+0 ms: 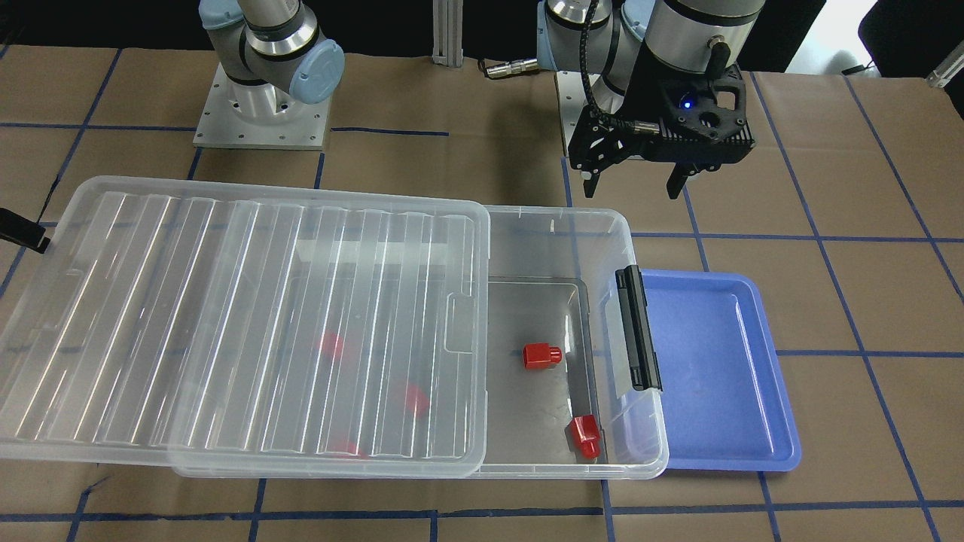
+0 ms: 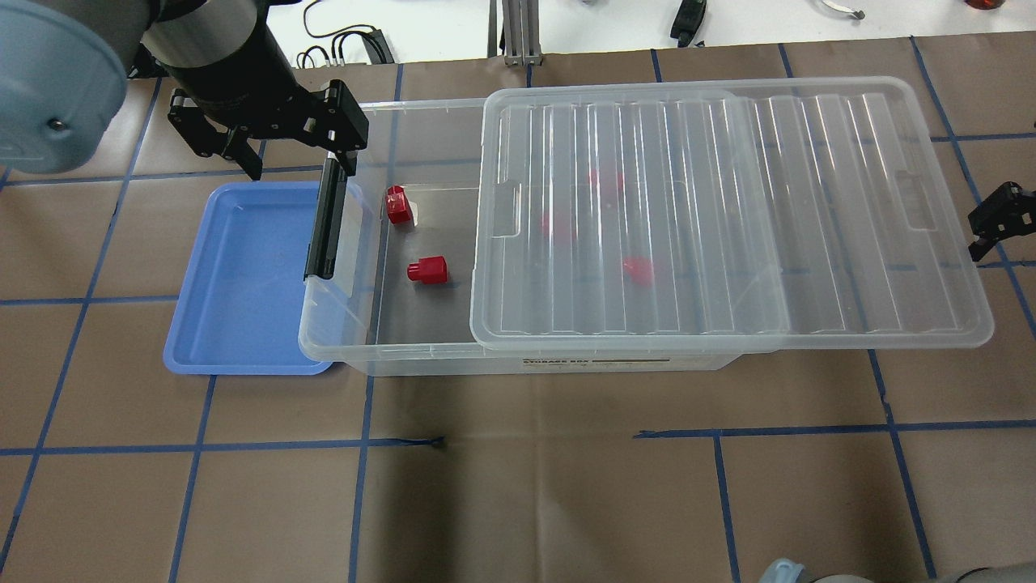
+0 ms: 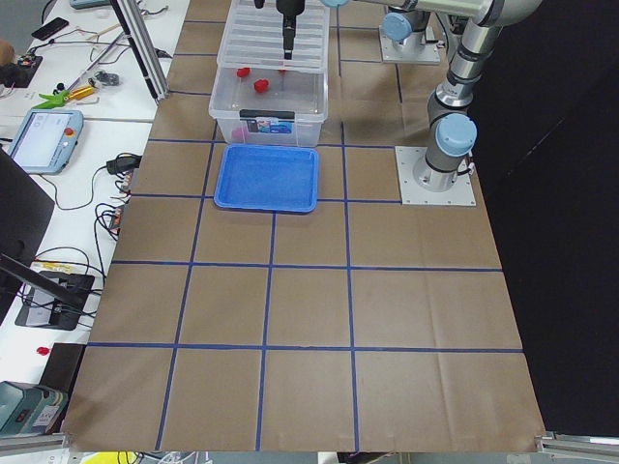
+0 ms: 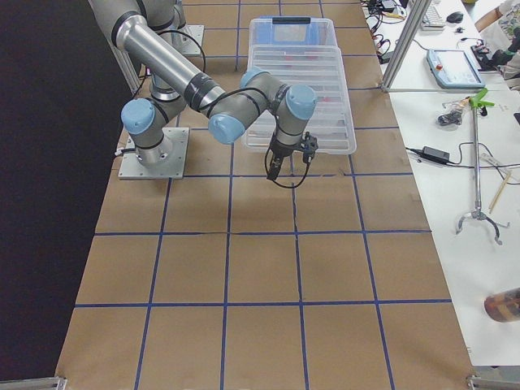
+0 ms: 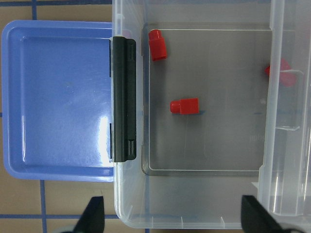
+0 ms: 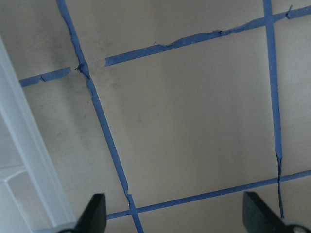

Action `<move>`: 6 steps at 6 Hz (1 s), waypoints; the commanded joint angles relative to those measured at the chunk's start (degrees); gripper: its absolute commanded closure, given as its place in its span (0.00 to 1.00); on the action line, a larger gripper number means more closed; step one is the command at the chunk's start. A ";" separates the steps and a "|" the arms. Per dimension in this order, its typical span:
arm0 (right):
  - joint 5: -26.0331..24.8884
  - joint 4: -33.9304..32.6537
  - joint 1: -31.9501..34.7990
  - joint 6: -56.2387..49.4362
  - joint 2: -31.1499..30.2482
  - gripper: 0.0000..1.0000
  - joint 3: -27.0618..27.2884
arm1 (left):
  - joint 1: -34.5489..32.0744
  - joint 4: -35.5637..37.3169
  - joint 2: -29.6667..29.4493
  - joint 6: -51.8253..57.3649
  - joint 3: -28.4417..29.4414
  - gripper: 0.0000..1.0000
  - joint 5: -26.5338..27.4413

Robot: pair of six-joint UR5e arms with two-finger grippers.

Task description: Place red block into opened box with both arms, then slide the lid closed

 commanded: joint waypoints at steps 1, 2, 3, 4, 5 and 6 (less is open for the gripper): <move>1.34 0.00 1.24 0.68 -0.18 0.00 0.16 | 0.00 0.00 0.18 0.01 0.00 0.02 0.00; 1.35 0.08 1.77 0.59 -0.18 0.00 0.24 | 0.00 0.00 0.18 0.01 0.00 0.02 0.00; 1.35 0.00 3.51 0.68 -0.18 0.00 0.16 | 0.09 0.00 0.18 0.01 0.00 0.02 0.00; 1.35 0.00 4.40 0.68 -0.26 0.00 0.16 | 0.09 0.00 0.18 0.01 0.00 0.02 0.00; 1.44 0.00 5.36 3.03 -0.44 0.00 0.24 | 0.09 -0.09 0.18 0.01 0.00 0.02 0.00; 1.44 0.08 7.38 5.23 -0.35 0.00 0.25 | 0.35 0.00 0.18 0.09 0.09 0.02 0.00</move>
